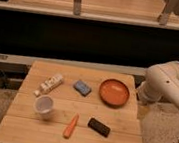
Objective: Place the ceramic cup in the ceramic bowl
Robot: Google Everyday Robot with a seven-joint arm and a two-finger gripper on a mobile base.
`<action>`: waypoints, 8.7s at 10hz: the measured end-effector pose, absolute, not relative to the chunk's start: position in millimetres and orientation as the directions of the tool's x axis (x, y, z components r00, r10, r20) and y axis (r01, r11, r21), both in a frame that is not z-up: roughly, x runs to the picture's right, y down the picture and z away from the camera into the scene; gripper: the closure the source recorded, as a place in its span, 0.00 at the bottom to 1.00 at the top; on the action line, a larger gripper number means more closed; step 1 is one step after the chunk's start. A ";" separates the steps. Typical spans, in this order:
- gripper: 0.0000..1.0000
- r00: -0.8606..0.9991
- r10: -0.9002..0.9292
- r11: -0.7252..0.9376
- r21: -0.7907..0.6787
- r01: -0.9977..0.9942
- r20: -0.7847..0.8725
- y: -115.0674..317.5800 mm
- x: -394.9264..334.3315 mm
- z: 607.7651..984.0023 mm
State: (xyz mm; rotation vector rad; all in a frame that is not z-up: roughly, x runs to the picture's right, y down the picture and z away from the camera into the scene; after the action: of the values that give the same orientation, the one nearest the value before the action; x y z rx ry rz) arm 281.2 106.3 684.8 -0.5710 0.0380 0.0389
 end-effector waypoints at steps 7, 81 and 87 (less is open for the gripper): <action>0.31 0.999 0.017 0.841 -0.539 -0.041 -0.048 105.5 278.5 685.2; 0.40 0.474 -0.586 0.435 -0.238 0.868 0.657 205.5 -168.4 733.2; 0.55 0.467 -0.576 0.432 -0.235 0.871 0.671 219.8 -183.7 735.7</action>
State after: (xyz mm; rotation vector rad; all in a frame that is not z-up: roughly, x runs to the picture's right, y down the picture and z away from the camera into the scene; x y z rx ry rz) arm -183.7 219.8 735.7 -0.6157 -0.5477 -0.9594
